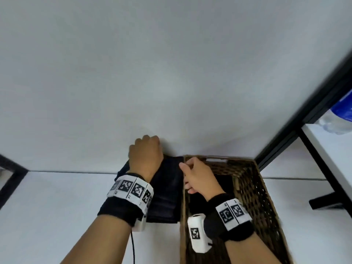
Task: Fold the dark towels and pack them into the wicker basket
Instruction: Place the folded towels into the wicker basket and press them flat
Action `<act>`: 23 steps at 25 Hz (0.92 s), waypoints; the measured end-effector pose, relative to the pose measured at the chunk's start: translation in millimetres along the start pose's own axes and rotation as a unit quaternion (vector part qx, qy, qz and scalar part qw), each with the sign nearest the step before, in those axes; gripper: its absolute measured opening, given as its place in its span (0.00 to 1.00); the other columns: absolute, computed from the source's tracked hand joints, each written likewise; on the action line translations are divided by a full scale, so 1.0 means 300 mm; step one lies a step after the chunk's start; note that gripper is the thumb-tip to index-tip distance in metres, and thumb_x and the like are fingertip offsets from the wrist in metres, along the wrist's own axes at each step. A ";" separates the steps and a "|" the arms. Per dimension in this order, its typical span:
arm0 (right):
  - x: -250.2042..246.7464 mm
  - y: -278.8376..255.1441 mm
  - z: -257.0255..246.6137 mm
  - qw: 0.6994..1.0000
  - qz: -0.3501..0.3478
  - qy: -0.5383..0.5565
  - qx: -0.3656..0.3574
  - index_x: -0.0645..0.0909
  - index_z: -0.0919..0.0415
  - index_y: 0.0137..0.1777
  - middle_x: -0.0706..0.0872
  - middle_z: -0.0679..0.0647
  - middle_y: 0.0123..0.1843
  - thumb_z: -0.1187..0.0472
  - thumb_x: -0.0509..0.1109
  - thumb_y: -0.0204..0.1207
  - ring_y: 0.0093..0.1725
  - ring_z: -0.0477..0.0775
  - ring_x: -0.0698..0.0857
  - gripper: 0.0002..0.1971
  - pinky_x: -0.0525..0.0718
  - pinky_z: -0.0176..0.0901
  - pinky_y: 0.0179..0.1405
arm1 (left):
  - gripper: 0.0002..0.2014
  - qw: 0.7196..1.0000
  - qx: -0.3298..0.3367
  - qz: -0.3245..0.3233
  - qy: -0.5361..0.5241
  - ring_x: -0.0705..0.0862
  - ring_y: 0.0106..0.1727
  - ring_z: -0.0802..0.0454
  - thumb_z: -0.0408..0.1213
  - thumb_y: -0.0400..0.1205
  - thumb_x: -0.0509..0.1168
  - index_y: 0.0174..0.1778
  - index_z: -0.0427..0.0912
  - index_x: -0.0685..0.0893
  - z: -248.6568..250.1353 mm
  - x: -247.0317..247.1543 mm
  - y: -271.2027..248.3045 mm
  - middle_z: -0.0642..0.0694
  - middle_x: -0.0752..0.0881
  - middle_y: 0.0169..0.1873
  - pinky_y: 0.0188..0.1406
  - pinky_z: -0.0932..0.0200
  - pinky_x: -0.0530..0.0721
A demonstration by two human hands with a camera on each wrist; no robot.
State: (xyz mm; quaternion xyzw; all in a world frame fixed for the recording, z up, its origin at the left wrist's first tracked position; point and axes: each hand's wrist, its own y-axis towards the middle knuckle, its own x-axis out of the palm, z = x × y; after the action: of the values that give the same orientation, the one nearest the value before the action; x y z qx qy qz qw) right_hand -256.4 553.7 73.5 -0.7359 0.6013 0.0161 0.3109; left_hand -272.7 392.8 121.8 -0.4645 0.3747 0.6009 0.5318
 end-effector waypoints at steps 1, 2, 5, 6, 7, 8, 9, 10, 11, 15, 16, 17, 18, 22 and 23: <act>0.048 -0.008 -0.012 0.998 -0.034 -0.045 0.023 0.72 0.56 0.62 0.86 0.61 0.49 0.44 0.65 0.79 0.35 0.56 0.89 0.20 0.88 0.45 0.27 | 0.16 0.997 -0.060 -0.025 0.029 0.79 0.63 0.38 0.45 0.85 0.58 0.65 0.42 0.78 -0.079 -0.026 -0.006 0.39 0.80 0.62 0.56 0.47 0.77; 0.089 -0.013 -0.020 0.995 -0.053 -0.071 0.036 0.69 0.55 0.68 0.84 0.61 0.56 0.43 0.66 0.78 0.43 0.59 0.90 0.24 0.89 0.46 0.28 | 0.20 0.990 -0.110 -0.082 0.034 0.77 0.65 0.37 0.49 0.85 0.58 0.68 0.41 0.74 -0.138 -0.047 -0.010 0.38 0.78 0.65 0.59 0.47 0.76; 0.165 -0.007 -0.012 0.997 -0.031 -0.040 0.061 0.64 0.57 0.76 0.77 0.59 0.68 0.50 0.73 0.76 0.59 0.60 0.83 0.33 0.92 0.53 0.38 | 0.26 0.969 -0.147 -0.197 0.007 0.79 0.66 0.38 0.51 0.81 0.65 0.69 0.37 0.73 -0.232 -0.049 -0.006 0.37 0.78 0.67 0.59 0.52 0.78; 0.174 0.003 0.003 0.997 -0.013 -0.021 0.067 0.63 0.57 0.76 0.76 0.59 0.69 0.52 0.75 0.74 0.61 0.60 0.82 0.34 0.91 0.54 0.43 | 0.25 0.970 -0.149 -0.195 0.002 0.80 0.65 0.39 0.50 0.80 0.67 0.67 0.36 0.75 -0.240 -0.047 -0.003 0.37 0.80 0.65 0.56 0.54 0.77; 0.182 0.013 0.019 0.998 0.004 -0.015 0.064 0.63 0.58 0.75 0.77 0.58 0.69 0.52 0.76 0.73 0.62 0.60 0.82 0.35 0.90 0.56 0.50 | 0.24 0.970 -0.151 -0.192 0.000 0.81 0.64 0.39 0.50 0.79 0.68 0.65 0.36 0.77 -0.248 -0.053 -0.003 0.38 0.81 0.64 0.52 0.56 0.77; 0.187 0.024 0.032 0.998 0.016 -0.014 0.065 0.64 0.59 0.74 0.77 0.59 0.69 0.51 0.77 0.72 0.62 0.60 0.82 0.35 0.88 0.57 0.56 | 0.24 0.969 -0.153 -0.195 -0.001 0.82 0.63 0.40 0.51 0.79 0.68 0.63 0.36 0.78 -0.256 -0.060 -0.004 0.38 0.83 0.63 0.50 0.58 0.76; 0.193 0.035 0.049 0.997 0.025 -0.011 0.073 0.64 0.61 0.74 0.78 0.59 0.69 0.49 0.77 0.71 0.63 0.61 0.82 0.36 0.86 0.57 0.60 | 0.25 0.965 -0.160 -0.206 -0.002 0.82 0.63 0.41 0.52 0.79 0.68 0.63 0.36 0.78 -0.263 -0.064 -0.008 0.39 0.83 0.63 0.48 0.59 0.75; 0.196 0.041 0.058 0.995 0.031 -0.001 0.092 0.65 0.64 0.73 0.78 0.60 0.68 0.47 0.76 0.72 0.64 0.61 0.82 0.36 0.85 0.56 0.61 | 0.26 0.961 -0.170 -0.218 -0.012 0.82 0.63 0.42 0.52 0.79 0.69 0.63 0.36 0.78 -0.266 -0.069 -0.010 0.39 0.83 0.62 0.48 0.59 0.75; 0.199 0.043 0.064 0.993 0.032 0.010 0.113 0.65 0.65 0.73 0.79 0.61 0.67 0.45 0.74 0.72 0.63 0.62 0.83 0.36 0.86 0.54 0.58 | 0.26 0.957 -0.178 -0.226 -0.031 0.82 0.64 0.42 0.51 0.78 0.70 0.63 0.35 0.78 -0.267 -0.072 -0.005 0.40 0.83 0.61 0.48 0.59 0.75; 0.190 0.026 0.079 0.989 0.008 -0.014 0.149 0.79 0.68 0.62 0.79 0.54 0.36 0.38 0.66 0.76 0.34 0.55 0.80 0.31 0.76 0.42 0.24 | 0.22 0.928 -0.187 -0.250 -0.204 0.85 0.54 0.41 0.45 0.72 0.73 0.55 0.33 0.81 -0.243 -0.091 0.014 0.40 0.85 0.52 0.44 0.56 0.83; 0.179 0.018 0.076 0.989 0.008 -0.022 0.145 0.79 0.68 0.61 0.79 0.54 0.35 0.37 0.65 0.77 0.32 0.54 0.79 0.31 0.74 0.41 0.21 | 0.20 0.914 -0.182 -0.248 -0.265 0.86 0.49 0.42 0.42 0.71 0.72 0.53 0.33 0.82 -0.218 -0.107 0.007 0.39 0.86 0.49 0.41 0.55 0.86; 0.167 0.016 0.070 0.990 0.012 -0.020 0.141 0.80 0.68 0.61 0.81 0.55 0.38 0.36 0.63 0.77 0.35 0.55 0.81 0.32 0.78 0.41 0.22 | 0.17 0.901 -0.170 -0.241 -0.319 0.87 0.43 0.44 0.39 0.71 0.71 0.52 0.34 0.83 -0.189 -0.126 0.001 0.40 0.87 0.44 0.36 0.55 0.86; 0.151 0.011 0.057 0.990 0.018 -0.010 0.137 0.81 0.66 0.61 0.84 0.57 0.44 0.35 0.62 0.77 0.41 0.57 0.84 0.32 0.84 0.44 0.26 | 0.14 0.894 -0.149 -0.234 -0.351 0.86 0.38 0.46 0.36 0.71 0.69 0.50 0.35 0.82 -0.152 -0.144 -0.007 0.40 0.86 0.40 0.30 0.58 0.84; 0.070 -0.038 0.010 0.938 -0.014 0.305 0.166 0.87 0.59 0.56 0.91 0.62 0.52 0.31 0.60 0.77 0.53 0.62 0.87 0.31 0.87 0.53 0.48 | 0.18 0.881 -0.068 -0.238 -0.403 0.85 0.45 0.46 0.32 0.74 0.66 0.59 0.45 0.75 0.034 -0.198 -0.045 0.41 0.84 0.48 0.33 0.57 0.83; 0.036 -0.058 0.006 0.896 -0.050 0.409 0.167 0.89 0.57 0.54 0.92 0.63 0.51 0.32 0.61 0.77 0.54 0.64 0.88 0.29 0.85 0.55 0.53 | 0.24 0.872 -0.052 -0.249 -0.418 0.85 0.51 0.45 0.32 0.73 0.66 0.65 0.49 0.72 0.068 -0.199 -0.049 0.42 0.84 0.53 0.40 0.54 0.85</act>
State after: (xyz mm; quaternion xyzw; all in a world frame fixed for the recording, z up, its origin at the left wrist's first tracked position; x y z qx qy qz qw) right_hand -237.3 546.6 75.4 -0.6436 0.6316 -0.4030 0.1563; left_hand -261.2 397.0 185.3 -0.2745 -0.0425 0.6053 0.7460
